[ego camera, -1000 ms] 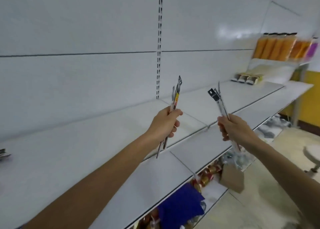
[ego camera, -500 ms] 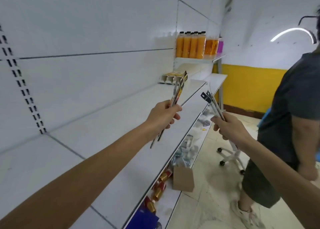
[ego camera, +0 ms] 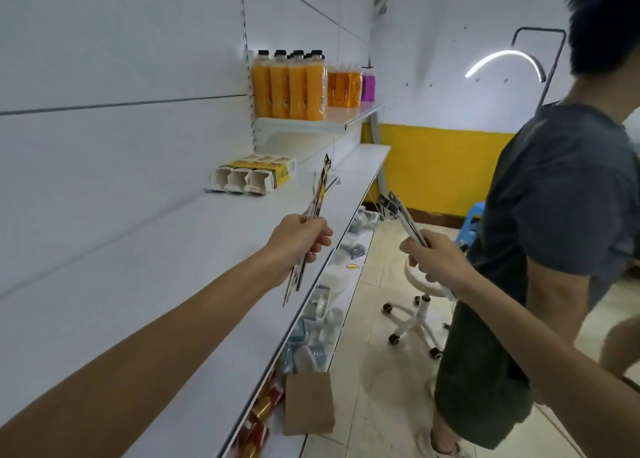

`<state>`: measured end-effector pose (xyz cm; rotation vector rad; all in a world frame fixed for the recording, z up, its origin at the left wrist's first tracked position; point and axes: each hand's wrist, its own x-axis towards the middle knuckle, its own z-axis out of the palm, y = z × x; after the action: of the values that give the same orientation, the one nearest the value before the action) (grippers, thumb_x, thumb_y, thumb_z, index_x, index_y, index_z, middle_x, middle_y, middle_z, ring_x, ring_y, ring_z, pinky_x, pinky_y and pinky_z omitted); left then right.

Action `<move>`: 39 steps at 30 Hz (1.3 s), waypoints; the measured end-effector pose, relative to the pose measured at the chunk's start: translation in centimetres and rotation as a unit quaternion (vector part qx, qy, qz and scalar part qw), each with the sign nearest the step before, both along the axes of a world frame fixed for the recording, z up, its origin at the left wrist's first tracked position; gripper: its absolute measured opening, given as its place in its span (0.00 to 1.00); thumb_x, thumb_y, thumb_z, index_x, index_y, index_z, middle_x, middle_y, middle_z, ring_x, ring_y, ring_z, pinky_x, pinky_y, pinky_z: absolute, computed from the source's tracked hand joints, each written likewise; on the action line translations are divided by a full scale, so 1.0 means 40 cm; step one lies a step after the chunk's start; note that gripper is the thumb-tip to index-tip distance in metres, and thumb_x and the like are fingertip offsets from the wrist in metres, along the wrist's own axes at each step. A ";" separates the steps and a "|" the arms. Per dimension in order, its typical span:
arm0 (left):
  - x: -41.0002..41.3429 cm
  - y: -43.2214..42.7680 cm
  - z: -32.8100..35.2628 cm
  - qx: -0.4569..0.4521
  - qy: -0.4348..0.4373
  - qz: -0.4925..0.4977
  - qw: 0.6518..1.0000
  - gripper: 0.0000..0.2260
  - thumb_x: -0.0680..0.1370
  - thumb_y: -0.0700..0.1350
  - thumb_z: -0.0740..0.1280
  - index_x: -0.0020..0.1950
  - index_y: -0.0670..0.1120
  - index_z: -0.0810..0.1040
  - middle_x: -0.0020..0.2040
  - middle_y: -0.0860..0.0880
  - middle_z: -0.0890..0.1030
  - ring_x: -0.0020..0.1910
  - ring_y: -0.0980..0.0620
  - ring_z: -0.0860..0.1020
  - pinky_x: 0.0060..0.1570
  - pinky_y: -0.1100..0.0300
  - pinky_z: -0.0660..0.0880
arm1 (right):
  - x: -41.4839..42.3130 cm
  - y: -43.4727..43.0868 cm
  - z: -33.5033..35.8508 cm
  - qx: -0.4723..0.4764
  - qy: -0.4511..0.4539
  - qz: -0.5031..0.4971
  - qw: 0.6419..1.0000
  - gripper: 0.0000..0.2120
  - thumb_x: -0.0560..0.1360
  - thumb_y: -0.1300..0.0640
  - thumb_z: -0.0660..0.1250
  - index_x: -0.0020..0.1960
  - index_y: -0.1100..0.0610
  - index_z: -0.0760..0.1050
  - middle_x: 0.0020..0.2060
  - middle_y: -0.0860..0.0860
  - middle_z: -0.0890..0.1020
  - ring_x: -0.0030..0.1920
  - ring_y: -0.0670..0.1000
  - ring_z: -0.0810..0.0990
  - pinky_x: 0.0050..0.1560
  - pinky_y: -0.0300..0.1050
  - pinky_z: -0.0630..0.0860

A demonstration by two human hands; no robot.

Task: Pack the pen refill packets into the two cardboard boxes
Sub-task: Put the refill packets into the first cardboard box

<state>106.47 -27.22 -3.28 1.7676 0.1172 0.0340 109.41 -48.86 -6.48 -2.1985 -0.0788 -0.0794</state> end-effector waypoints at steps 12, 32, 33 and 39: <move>0.498 -0.062 0.020 0.010 -0.038 0.133 0.990 0.03 0.75 0.42 0.61 0.43 0.45 0.72 0.35 0.49 0.75 0.29 0.53 0.68 0.28 0.62 0.65 | 0.649 -0.084 0.095 -0.027 -0.062 0.078 0.995 0.10 0.74 0.57 0.62 0.36 0.61 0.69 0.27 0.53 0.69 0.29 0.52 0.66 0.33 0.47 0.65; 0.648 0.321 -0.047 0.245 0.079 0.392 0.883 0.06 0.72 0.46 0.67 0.41 0.45 0.79 0.35 0.48 0.76 0.32 0.53 0.72 0.32 0.63 0.66 | 1.052 0.532 0.093 -0.199 -0.249 0.478 0.819 0.12 0.74 0.52 0.68 0.47 0.62 0.75 0.45 0.54 0.77 0.45 0.55 0.74 0.39 0.45 0.66; 0.645 0.324 -0.055 0.251 0.090 0.404 0.875 0.07 0.72 0.47 0.67 0.41 0.44 0.79 0.35 0.48 0.76 0.32 0.54 0.71 0.31 0.64 0.65 | 1.057 0.556 0.095 -0.204 -0.255 0.509 0.796 0.15 0.72 0.50 0.69 0.50 0.61 0.76 0.47 0.53 0.77 0.48 0.53 0.75 0.41 0.46 0.68; 0.636 0.314 -0.071 0.253 0.165 0.476 0.826 0.15 0.69 0.55 0.70 0.40 0.43 0.78 0.36 0.48 0.78 0.33 0.55 0.74 0.31 0.62 0.67 | 1.074 0.627 0.113 -0.211 -0.251 0.632 0.702 0.25 0.67 0.40 0.71 0.48 0.62 0.77 0.46 0.56 0.77 0.49 0.56 0.76 0.48 0.52 0.73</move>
<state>131.90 -14.67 -6.12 2.0488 1.3486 0.5256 152.36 -23.79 -1.95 -1.9986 -2.0353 0.1344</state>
